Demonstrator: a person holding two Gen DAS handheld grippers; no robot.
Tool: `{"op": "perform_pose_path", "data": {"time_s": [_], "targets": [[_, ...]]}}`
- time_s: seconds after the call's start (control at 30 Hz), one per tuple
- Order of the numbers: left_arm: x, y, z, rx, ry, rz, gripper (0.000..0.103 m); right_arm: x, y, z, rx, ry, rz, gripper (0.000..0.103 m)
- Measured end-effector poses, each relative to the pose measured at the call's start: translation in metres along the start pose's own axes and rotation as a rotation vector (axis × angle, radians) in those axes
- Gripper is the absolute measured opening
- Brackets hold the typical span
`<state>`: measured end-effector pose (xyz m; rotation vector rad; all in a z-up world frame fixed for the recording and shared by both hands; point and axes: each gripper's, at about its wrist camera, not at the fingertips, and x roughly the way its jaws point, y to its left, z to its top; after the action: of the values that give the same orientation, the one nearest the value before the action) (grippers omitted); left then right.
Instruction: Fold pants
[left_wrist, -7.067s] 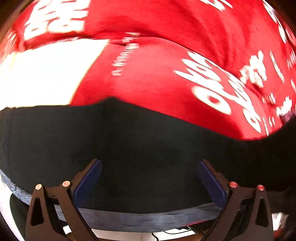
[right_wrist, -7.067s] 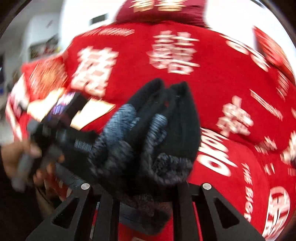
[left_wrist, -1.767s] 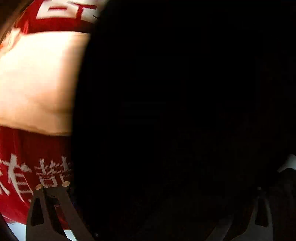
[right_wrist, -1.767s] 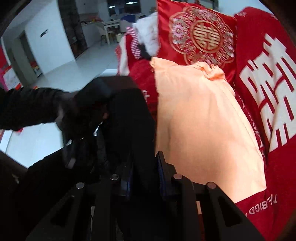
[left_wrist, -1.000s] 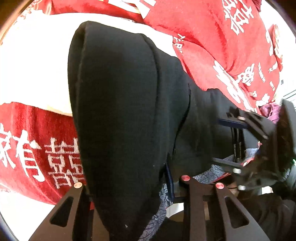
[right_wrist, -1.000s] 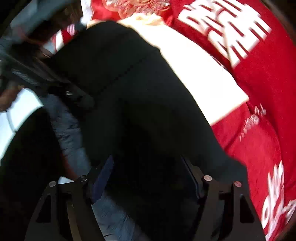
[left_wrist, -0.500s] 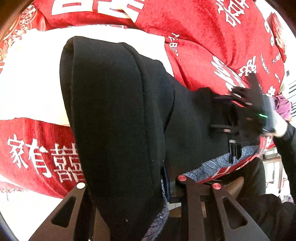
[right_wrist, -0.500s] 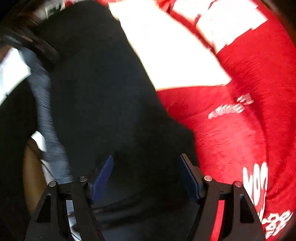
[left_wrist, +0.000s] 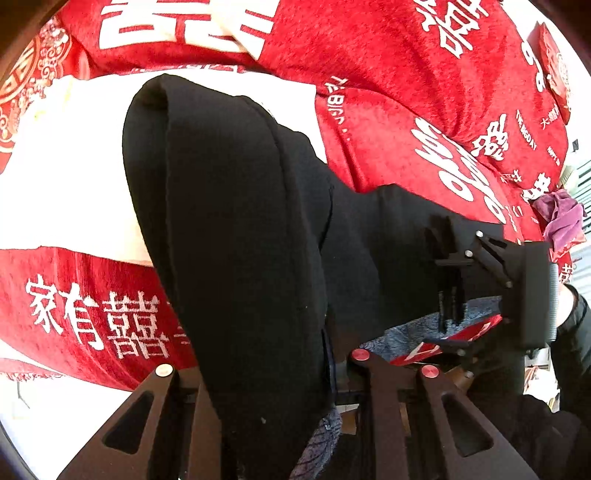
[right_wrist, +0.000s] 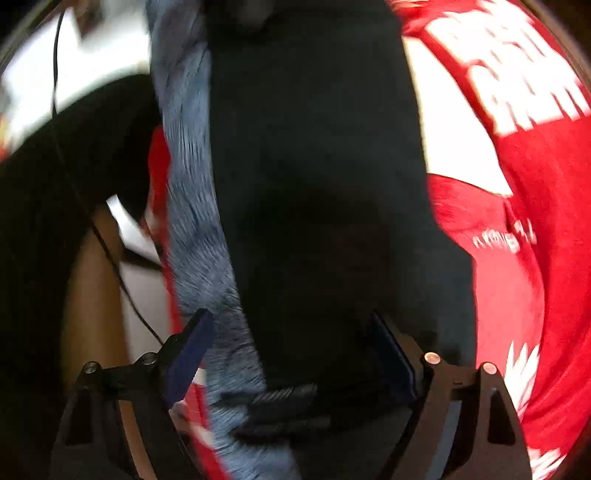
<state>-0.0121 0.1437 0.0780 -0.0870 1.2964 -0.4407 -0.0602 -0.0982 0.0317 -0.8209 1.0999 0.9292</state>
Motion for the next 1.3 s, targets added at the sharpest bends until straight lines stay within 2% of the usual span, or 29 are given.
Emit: {"op": "perform_pose_path", "data": {"time_s": [0.03, 0.07, 0.1, 0.13, 0.17, 0.23, 0.27, 0.37, 0.43, 0.47, 0.53, 0.57, 0.6, 0.63, 0.7, 0.73, 0.8, 0.87, 0.93, 1.0, 1.03, 1.17, 1.3], "targets": [[-0.002, -0.004, 0.001, 0.005, -0.003, 0.001, 0.024, -0.007, -0.002, -0.005, 0.022, -0.034, 0.014, 0.088], [-0.005, -0.010, 0.003, 0.012, -0.009, 0.001, 0.024, -0.005, -0.003, -0.013, 0.018, -0.020, -0.015, 0.088], [-0.007, -0.014, 0.006, 0.017, -0.015, -0.001, 0.024, 0.009, -0.003, -0.018, -0.003, 0.039, -0.079, 0.088], [-0.011, -0.020, 0.008, 0.022, -0.022, -0.005, 0.024, 0.026, 0.001, -0.024, -0.052, 0.082, -0.143, 0.091], [-0.015, -0.027, 0.010, 0.032, -0.032, -0.010, 0.024, 0.027, 0.012, -0.024, -0.088, 0.043, -0.155, 0.102], [-0.026, -0.045, 0.012, 0.064, -0.049, -0.020, 0.024, 0.036, 0.020, -0.014, -0.110, 0.076, -0.174, 0.103], [-0.030, -0.053, 0.012, 0.082, -0.054, -0.020, 0.024, 0.028, 0.019, -0.008, -0.092, 0.052, -0.136, 0.102], [-0.033, -0.072, 0.013, 0.120, -0.049, 0.008, 0.024, -0.003, 0.009, 0.002, -0.007, -0.130, 0.024, 0.102], [-0.033, -0.074, 0.016, 0.115, -0.042, 0.010, 0.024, -0.010, -0.010, 0.006, 0.040, -0.176, 0.065, 0.102], [-0.033, -0.075, 0.017, 0.110, -0.042, 0.007, 0.024, -0.009, -0.022, 0.007, 0.075, -0.187, 0.065, 0.101], [-0.037, -0.080, 0.018, 0.113, -0.044, 0.001, 0.024, 0.003, -0.045, 0.011, 0.164, -0.174, 0.090, 0.088], [-0.039, -0.085, 0.019, 0.122, -0.045, -0.001, 0.024, 0.010, -0.058, 0.013, 0.212, -0.168, 0.122, 0.072], [-0.040, -0.088, 0.020, 0.131, -0.045, -0.001, 0.024, 0.017, -0.064, 0.016, 0.230, -0.166, 0.131, 0.066], [-0.041, -0.094, 0.021, 0.140, -0.047, -0.001, 0.024, 0.015, -0.049, 0.013, 0.232, -0.152, 0.118, 0.066], [-0.040, -0.109, 0.025, 0.164, -0.046, -0.006, 0.024, 0.039, -0.039, 0.018, 0.174, -0.091, 0.082, 0.068], [-0.038, -0.115, 0.027, 0.173, -0.039, -0.007, 0.024, 0.042, -0.026, 0.024, 0.127, -0.110, 0.048, 0.070], [-0.034, -0.127, 0.031, 0.195, -0.036, 0.005, 0.024, 0.048, -0.018, 0.035, 0.094, -0.089, 0.010, 0.071], [-0.036, -0.137, 0.036, 0.206, -0.043, 0.002, 0.024, 0.040, -0.024, 0.038, 0.132, -0.075, 0.035, 0.071], [-0.039, -0.150, 0.040, 0.218, -0.050, -0.008, 0.024, 0.015, -0.032, 0.021, 0.187, -0.132, 0.042, 0.072], [-0.037, -0.167, 0.043, 0.255, -0.049, 0.012, 0.023, -0.018, -0.036, -0.008, 0.230, -0.192, 0.012, 0.080], [-0.035, -0.174, 0.044, 0.266, -0.044, 0.020, 0.022, -0.030, -0.039, -0.023, 0.249, -0.212, -0.008, 0.081], [-0.023, -0.217, 0.051, 0.304, -0.029, 0.042, 0.021, -0.088, -0.039, -0.102, 0.396, -0.307, -0.062, 0.081], [-0.027, -0.276, 0.048, 0.390, -0.030, 0.015, 0.021, -0.106, -0.048, -0.152, 0.519, -0.355, -0.111, 0.081]]}}
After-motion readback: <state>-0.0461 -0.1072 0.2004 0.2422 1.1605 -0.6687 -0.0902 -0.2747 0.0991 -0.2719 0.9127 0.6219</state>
